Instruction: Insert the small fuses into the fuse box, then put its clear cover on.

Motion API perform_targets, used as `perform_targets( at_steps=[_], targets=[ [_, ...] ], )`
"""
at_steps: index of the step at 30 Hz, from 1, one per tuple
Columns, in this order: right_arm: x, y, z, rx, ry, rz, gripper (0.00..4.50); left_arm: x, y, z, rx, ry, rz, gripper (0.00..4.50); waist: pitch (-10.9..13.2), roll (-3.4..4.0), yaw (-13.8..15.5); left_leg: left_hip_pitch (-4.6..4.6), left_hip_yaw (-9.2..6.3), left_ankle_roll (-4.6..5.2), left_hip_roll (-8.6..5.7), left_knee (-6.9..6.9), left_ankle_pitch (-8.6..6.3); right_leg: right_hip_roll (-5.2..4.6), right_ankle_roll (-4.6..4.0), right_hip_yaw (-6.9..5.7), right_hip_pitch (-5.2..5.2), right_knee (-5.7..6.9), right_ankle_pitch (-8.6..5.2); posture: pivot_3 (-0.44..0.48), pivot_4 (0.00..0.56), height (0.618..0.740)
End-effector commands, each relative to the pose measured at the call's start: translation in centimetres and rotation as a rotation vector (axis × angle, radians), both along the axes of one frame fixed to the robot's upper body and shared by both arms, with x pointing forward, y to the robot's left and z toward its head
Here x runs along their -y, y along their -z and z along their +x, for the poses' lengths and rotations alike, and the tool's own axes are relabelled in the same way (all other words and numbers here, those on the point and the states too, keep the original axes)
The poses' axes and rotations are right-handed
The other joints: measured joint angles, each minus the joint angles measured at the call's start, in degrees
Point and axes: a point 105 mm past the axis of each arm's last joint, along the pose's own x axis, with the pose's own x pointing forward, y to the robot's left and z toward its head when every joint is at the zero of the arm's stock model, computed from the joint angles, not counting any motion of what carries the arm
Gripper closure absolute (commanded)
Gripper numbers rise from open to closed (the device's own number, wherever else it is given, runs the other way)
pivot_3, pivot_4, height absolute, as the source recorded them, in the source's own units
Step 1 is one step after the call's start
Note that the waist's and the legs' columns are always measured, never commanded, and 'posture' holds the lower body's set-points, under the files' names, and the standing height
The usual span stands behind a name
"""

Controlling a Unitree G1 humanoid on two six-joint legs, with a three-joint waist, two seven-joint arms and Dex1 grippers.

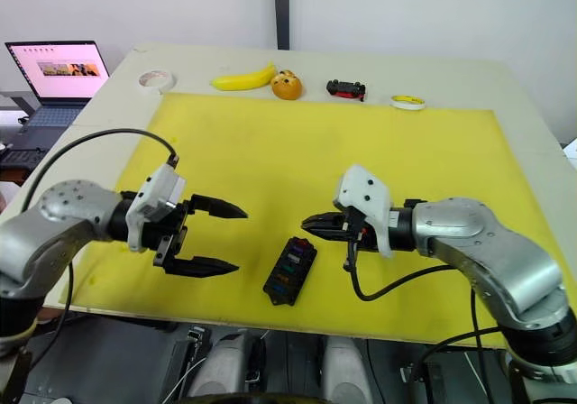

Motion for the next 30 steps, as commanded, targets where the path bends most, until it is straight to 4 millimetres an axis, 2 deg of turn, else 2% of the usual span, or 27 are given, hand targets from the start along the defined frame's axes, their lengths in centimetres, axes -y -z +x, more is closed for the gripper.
perform_targets(
  at_steps=[1,4,9,16,22,25,30],
  targets=[
    [0.8,-1.3,-0.4,0.048,-0.018,-0.031,4.47,0.5,0.2,-1.7,0.009,-0.090,-0.018,0.00,0.00,0.00,0.07,0.00,-0.02,0.00,0.00,0.00,0.00,0.00,0.00,-0.01,0.01,0.01,0.00,0.000,0.150,0.737],
    [1.4,-1.6,-0.3,0.048,-0.025,-0.056,4.47,1.1,1.9,-3.0,-0.015,-0.213,-0.041,0.00,-0.01,0.01,0.12,0.05,-0.02,0.00,0.01,0.00,0.00,-0.01,-0.01,0.00,0.06,-0.02,0.00,0.000,0.150,0.737],
    [1.9,-1.8,0.5,0.057,-0.030,-0.074,4.47,3.3,2.5,-3.9,-0.028,-0.360,-0.183,0.00,-0.05,0.04,0.26,0.07,-0.04,-0.01,-0.03,0.00,0.00,-0.02,-0.02,0.00,0.12,-0.04,0.00,0.000,0.150,0.737],
    [1.7,-2.6,0.7,0.062,-0.059,-0.083,4.47,5.6,5.4,-4.2,0.001,-0.483,-0.139,0.00,-0.09,0.07,0.17,0.11,0.01,0.00,-0.16,0.00,0.00,0.00,-0.04,0.01,0.14,-0.03,-0.01,0.000,0.150,0.737],
    [1.8,-3.3,0.2,0.048,-0.081,-0.097,4.47,7.7,6.5,-4.8,0.046,-0.524,-0.150,0.00,-0.09,0.08,0.24,0.09,0.00,0.02,-0.09,0.00,-0.02,-0.05,-0.23,0.01,0.13,-0.07,-0.12,0.000,0.150,0.737],
    [1.8,-3.6,-0.1,0.045,-0.079,-0.104,4.47,8.1,6.9,-4.8,0.071,-0.548,-0.153,0.00,-0.09,0.08,0.22,0.08,0.00,0.03,-0.07,0.00,-0.02,-0.04,-0.23,0.00,0.12,-0.07,-0.12,0.000,0.150,0.737],
    [2.7,-4.1,-1.2,0.006,-0.099,-0.139,4.47,7.8,7.5,-3.2,0.119,-0.668,-0.126,0.00,-0.09,0.10,0.23,0.06,0.00,0.04,-0.06,0.00,-0.03,-0.04,-0.23,0.00,0.09,-0.06,-0.12,0.000,0.150,0.737]
  ],
)
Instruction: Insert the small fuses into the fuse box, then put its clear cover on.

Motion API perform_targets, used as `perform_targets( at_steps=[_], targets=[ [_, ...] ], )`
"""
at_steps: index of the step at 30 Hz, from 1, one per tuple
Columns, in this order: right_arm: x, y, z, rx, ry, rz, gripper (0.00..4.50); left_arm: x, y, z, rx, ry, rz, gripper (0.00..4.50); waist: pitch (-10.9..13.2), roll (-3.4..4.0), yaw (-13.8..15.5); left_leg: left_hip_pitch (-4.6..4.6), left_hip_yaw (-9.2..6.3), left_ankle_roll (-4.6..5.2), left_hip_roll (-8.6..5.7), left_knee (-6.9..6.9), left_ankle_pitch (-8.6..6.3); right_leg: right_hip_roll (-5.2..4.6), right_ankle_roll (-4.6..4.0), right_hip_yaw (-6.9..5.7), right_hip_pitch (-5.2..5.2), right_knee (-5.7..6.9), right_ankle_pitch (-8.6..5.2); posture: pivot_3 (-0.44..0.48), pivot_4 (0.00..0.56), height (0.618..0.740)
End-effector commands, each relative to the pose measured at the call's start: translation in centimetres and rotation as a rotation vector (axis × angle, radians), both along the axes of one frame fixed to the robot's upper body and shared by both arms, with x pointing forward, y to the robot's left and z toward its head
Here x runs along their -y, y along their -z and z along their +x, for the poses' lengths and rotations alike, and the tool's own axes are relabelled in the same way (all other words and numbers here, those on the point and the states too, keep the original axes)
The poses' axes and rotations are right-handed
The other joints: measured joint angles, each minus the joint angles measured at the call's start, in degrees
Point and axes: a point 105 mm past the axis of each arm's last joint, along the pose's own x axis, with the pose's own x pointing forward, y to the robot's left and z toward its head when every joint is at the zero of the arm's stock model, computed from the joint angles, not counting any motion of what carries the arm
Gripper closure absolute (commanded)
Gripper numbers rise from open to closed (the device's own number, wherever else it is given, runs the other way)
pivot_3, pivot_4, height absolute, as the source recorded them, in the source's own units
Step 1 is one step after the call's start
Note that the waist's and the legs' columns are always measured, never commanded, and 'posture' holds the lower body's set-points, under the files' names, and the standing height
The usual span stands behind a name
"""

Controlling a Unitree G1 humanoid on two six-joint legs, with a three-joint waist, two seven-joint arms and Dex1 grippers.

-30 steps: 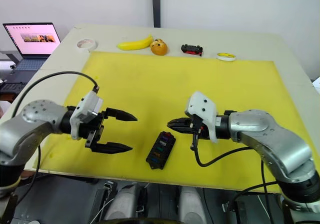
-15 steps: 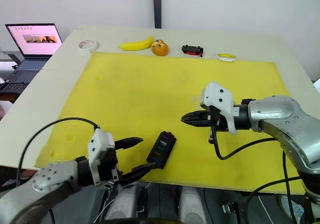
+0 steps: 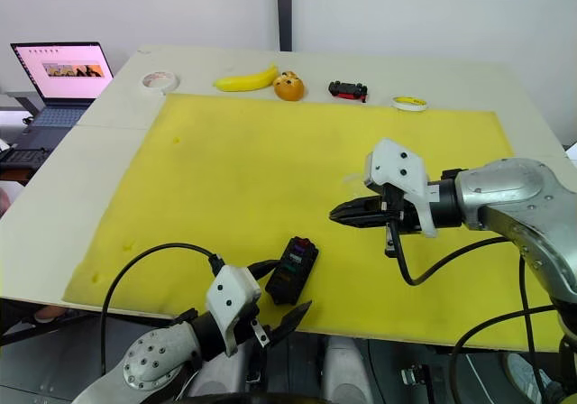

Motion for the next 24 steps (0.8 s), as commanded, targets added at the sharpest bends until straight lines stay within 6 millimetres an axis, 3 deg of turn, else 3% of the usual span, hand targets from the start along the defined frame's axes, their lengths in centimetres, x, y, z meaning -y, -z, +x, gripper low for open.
perform_targets(
  at_steps=[1,5,8,15,19,24],
  targets=[
    [0.6,-1.3,-1.0,0.039,-0.036,-0.036,4.47,0.1,-0.5,0.7,0.040,-0.068,-0.018,0.00,0.00,-0.01,0.01,0.00,0.00,0.01,0.00,0.00,-0.01,-0.01,0.00,0.00,0.00,-0.01,0.00,0.000,0.150,0.737],
    [1.7,-1.6,-1.1,0.038,-0.031,-0.061,4.47,0.1,-0.2,1.3,0.039,-0.115,-0.019,0.00,-0.02,0.00,0.03,-0.02,0.00,0.02,0.00,0.00,-0.01,-0.01,0.01,-0.01,0.00,-0.02,0.00,0.000,0.150,0.737],
    [2.3,-2.0,-1.3,0.019,-0.026,-0.051,3.58,0.5,-0.1,1.4,0.026,-0.118,-0.036,0.00,-0.03,0.02,-0.04,0.00,0.01,0.02,0.00,0.00,-0.01,0.00,0.01,0.00,0.00,-0.01,0.00,0.000,0.150,0.737],
    [2.9,-2.0,-0.4,0.069,0.020,-0.073,0.06,0.4,0.7,1.3,-0.032,-0.147,-0.044,0.00,-0.03,0.02,-0.01,-0.01,0.01,0.02,0.01,0.00,-0.01,0.01,0.00,0.00,-0.01,-0.02,-0.01,0.000,0.150,0.737],
    [3.6,-1.5,0.7,0.079,0.099,-0.049,0.06,0.1,-0.2,1.4,-0.005,-0.153,-0.068,0.00,-0.03,0.02,-0.01,-0.01,0.01,0.02,0.01,0.00,-0.01,0.00,0.00,0.00,-0.01,-0.02,-0.01,0.000,0.150,0.737],
    [3.2,-0.1,1.4,0.065,0.161,0.048,0.06,0.2,-4.3,0.9,0.048,-0.052,-0.286,0.00,-0.04,0.02,-0.01,-0.01,0.00,0.02,0.04,0.00,-0.01,0.02,0.00,0.00,-0.02,0.00,-0.01,0.000,0.150,0.737]
  ],
)
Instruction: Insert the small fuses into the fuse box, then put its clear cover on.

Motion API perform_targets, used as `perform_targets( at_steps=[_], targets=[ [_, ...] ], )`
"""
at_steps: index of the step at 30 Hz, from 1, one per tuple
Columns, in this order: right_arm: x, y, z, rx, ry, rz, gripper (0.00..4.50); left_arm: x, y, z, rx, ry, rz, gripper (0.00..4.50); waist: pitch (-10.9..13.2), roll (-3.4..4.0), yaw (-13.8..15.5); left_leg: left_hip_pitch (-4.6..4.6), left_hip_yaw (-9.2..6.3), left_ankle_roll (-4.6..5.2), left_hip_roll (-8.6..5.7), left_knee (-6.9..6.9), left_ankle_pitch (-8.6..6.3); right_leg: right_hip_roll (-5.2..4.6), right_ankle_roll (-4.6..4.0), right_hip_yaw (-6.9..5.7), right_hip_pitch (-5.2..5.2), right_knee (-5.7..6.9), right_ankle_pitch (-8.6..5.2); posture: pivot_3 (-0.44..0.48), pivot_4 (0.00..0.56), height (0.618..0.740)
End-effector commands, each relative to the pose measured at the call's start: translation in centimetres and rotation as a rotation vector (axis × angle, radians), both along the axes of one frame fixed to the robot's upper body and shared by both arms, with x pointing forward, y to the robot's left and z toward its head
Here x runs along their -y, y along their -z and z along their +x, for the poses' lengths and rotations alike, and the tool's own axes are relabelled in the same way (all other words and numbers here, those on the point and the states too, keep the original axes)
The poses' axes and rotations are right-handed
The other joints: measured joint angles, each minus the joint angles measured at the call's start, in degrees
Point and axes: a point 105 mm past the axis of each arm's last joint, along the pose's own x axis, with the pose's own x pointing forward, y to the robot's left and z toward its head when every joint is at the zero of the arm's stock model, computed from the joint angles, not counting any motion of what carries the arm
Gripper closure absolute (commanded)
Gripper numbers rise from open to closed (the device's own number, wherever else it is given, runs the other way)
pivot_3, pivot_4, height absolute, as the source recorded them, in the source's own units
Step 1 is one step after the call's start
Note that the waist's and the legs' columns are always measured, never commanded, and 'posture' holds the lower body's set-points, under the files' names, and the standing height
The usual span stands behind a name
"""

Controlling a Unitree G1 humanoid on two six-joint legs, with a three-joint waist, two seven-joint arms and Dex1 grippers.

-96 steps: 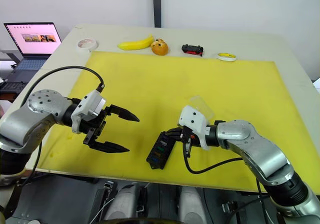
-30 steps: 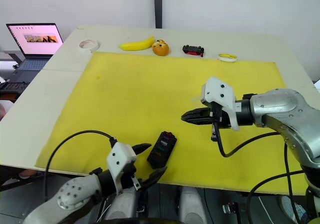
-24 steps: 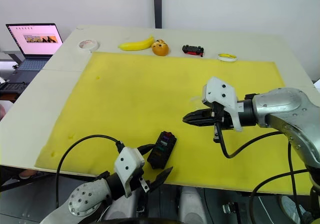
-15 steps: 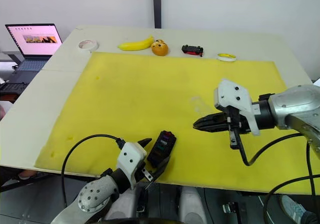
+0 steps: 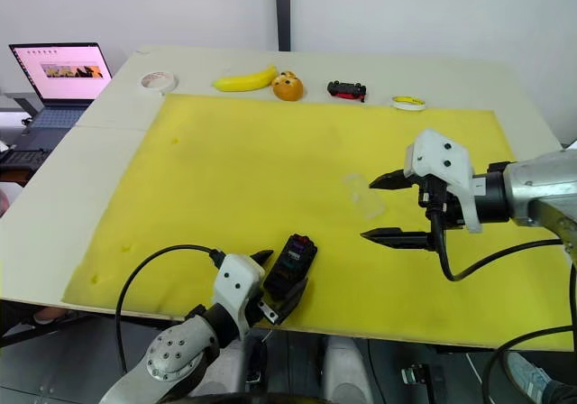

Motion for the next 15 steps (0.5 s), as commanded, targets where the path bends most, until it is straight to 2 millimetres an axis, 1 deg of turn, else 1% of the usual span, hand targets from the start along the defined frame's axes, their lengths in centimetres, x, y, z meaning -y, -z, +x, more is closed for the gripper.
perform_targets(
  at_steps=[1,3,5,7,11,13,15],
  targets=[
    [-0.1,0.5,1.1,0.054,0.083,0.054,0.06,-0.2,-4.7,-0.7,0.118,0.088,-0.156,0.00,-0.02,0.03,0.02,0.00,0.00,0.00,0.00,0.00,0.00,0.00,0.00,0.00,0.00,0.01,0.00,0.000,0.150,0.737],
    [-0.1,1.4,1.9,0.060,0.136,0.063,0.06,-0.7,-5.6,-0.7,0.132,0.113,-0.183,0.00,-0.02,0.03,0.00,0.00,0.01,0.00,-0.01,0.00,0.00,0.00,0.00,0.01,0.00,0.01,0.00,0.000,0.150,0.737],
    [-0.1,2.4,2.6,0.054,0.191,0.080,0.06,-1.4,-6.2,-0.5,0.144,0.138,-0.164,0.00,-0.03,0.03,0.01,0.00,0.01,0.00,-0.03,0.00,0.00,0.00,0.02,0.00,0.00,0.02,0.01,0.000,0.150,0.737],
    [0.0,3.5,3.6,0.068,0.262,0.088,0.06,-2.6,-6.7,-0.2,0.138,0.182,-0.135,0.00,-0.04,0.02,0.00,0.01,-0.01,0.00,-0.05,0.00,0.01,0.03,0.17,0.00,0.00,0.04,0.10,0.000,0.150,0.737],
    [0.6,5.6,5.7,0.112,0.411,0.077,0.06,-5.6,-9.0,0.8,0.148,0.312,-0.107,0.00,-0.04,0.03,-0.04,0.01,-0.03,-0.05,-0.08,0.02,0.03,0.05,0.18,-0.01,0.00,0.11,0.11,0.000,0.150,0.737],
    [1.0,6.2,6.4,0.139,0.453,0.069,0.06,-6.7,-10.1,1.3,0.150,0.379,-0.064,0.00,-0.04,0.04,-0.05,0.01,-0.03,-0.06,-0.14,0.02,0.04,0.04,0.18,-0.01,0.00,0.10,0.11,0.000,0.150,0.737],
    [1.6,6.6,7.0,0.150,0.501,0.070,0.06,-7.8,-10.7,1.5,0.108,0.462,-0.014,0.00,-0.03,0.02,-0.03,0.01,0.00,-0.06,-0.17,0.02,0.04,0.04,0.18,-0.01,0.00,0.09,0.11,0.000,0.150,0.737]
  ],
)
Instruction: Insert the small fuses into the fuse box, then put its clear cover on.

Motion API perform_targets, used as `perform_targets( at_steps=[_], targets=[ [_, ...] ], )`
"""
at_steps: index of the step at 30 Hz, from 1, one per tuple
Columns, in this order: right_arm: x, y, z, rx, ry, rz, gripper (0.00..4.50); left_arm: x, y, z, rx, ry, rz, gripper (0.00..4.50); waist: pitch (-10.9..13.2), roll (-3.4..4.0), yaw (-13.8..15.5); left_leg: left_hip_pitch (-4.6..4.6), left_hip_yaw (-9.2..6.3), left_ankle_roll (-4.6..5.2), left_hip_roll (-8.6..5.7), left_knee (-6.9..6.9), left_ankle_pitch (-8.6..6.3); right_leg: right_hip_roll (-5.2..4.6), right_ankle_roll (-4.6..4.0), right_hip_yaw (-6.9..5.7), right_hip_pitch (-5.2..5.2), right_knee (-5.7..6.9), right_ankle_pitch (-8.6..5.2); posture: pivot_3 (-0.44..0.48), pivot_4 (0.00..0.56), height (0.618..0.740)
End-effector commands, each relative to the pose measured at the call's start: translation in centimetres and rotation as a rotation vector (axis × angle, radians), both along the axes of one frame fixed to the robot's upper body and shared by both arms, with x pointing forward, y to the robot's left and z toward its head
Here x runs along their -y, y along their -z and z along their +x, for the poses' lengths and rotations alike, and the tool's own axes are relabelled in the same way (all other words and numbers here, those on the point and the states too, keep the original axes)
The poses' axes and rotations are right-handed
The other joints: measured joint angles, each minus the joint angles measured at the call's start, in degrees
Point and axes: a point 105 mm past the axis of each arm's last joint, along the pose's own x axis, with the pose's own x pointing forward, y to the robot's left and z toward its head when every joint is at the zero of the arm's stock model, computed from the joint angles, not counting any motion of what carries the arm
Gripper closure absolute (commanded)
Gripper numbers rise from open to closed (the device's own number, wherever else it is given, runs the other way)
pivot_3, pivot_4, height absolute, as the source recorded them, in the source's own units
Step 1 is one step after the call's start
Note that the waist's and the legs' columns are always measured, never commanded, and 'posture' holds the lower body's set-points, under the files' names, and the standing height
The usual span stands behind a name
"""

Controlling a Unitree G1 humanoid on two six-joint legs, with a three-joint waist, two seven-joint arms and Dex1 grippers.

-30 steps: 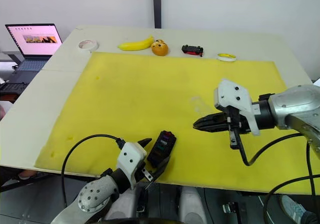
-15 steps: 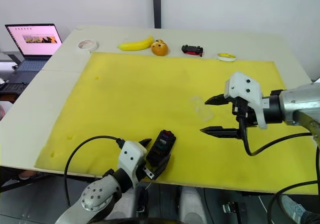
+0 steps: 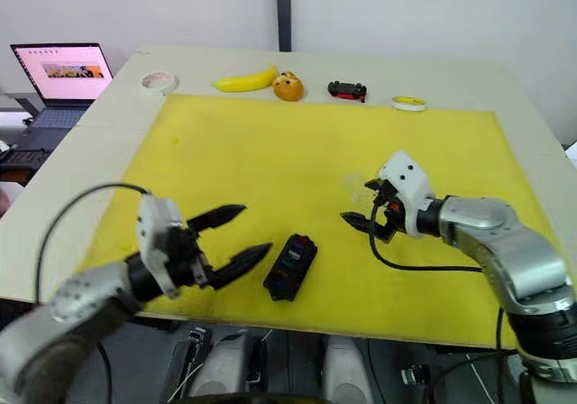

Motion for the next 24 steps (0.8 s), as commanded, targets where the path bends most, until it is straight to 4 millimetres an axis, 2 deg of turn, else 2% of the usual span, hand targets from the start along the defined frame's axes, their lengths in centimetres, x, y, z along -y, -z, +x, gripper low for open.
perform_targets(
  at_steps=[1,4,7,13,17,24],
  targets=[
    [1.1,-0.6,1.2,0.083,0.076,-0.016,0.06,-1.3,-1.7,-0.4,-0.015,0.146,0.044,0.00,0.00,0.00,-0.03,-0.02,-0.02,0.00,0.00,0.00,0.00,0.00,0.00,-0.02,0.00,-0.01,0.00,0.000,0.150,0.737],
    [2.4,0.3,1.8,0.085,0.144,-0.024,0.06,-2.6,-1.8,-0.5,-0.036,0.246,0.160,0.00,0.02,0.00,-0.05,-0.02,0.04,0.00,-0.01,-0.01,0.00,0.00,0.00,0.00,0.00,-0.07,0.00,0.000,0.150,0.737],
    [3.1,1.3,2.0,0.047,0.185,0.003,0.06,-3.0,-1.6,-0.5,-0.062,0.297,0.199,0.00,0.02,0.01,-0.06,0.00,0.08,0.00,-0.01,-0.04,0.00,0.01,0.00,0.00,0.00,-0.08,0.00,0.000,0.150,0.737],
    [2.1,2.4,1.7,-0.035,0.176,0.102,0.06,-2.9,-2.0,0.0,-0.030,0.372,0.219,0.00,0.03,0.00,-0.05,0.00,0.07,-0.01,0.00,-0.04,0.01,0.02,0.00,0.00,0.00,-0.06,0.00,0.000,0.150,0.737],
    [1.4,2.3,1.9,-0.059,0.194,0.155,0.06,-3.0,-2.6,1.0,0.024,0.377,0.241,0.00,0.02,0.00,-0.26,0.00,0.07,-0.01,0.01,-0.04,0.01,0.04,0.00,0.00,0.00,-0.06,0.00,0.000,0.150,0.737],
    [0.4,2.0,2.0,-0.070,0.192,0.156,0.06,-3.2,-2.4,1.9,0.060,0.379,0.286,0.00,0.02,0.00,-0.40,0.02,0.08,-0.01,0.03,-0.06,0.00,0.06,0.00,0.01,0.00,-0.05,0.00,0.000,0.150,0.737]
  ],
)
